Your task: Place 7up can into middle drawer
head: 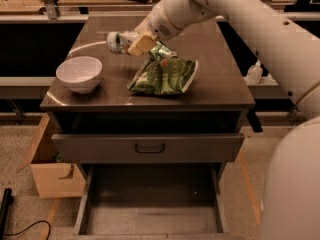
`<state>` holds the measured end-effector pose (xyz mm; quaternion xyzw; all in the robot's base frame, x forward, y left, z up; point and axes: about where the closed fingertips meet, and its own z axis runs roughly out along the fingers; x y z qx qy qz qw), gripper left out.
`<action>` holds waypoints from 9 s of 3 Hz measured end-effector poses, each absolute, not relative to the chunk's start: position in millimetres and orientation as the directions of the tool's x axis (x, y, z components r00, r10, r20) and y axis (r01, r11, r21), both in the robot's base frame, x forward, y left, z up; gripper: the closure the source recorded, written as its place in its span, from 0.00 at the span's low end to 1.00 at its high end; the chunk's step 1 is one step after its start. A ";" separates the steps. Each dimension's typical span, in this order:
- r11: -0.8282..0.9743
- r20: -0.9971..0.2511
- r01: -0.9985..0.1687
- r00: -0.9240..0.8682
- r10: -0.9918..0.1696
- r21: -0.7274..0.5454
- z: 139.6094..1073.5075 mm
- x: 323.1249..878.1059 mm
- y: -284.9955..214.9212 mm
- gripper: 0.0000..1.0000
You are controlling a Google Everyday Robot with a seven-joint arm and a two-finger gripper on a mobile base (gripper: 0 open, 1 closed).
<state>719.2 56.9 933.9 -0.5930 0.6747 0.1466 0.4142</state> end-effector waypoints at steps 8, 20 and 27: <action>0.089 -0.672 -0.984 0.037 -0.740 -0.153 903.7 493.2 -71.2 1.00; 0.532 -0.727 -0.763 -0.592 -0.348 0.367 544.5 486.7 -17.4 0.06; 0.586 -0.698 -0.749 -0.598 -0.395 0.310 613.3 434.0 -97.3 0.00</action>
Offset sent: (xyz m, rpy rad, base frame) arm -0.1345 -0.1187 0.0634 0.0816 0.0286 0.0664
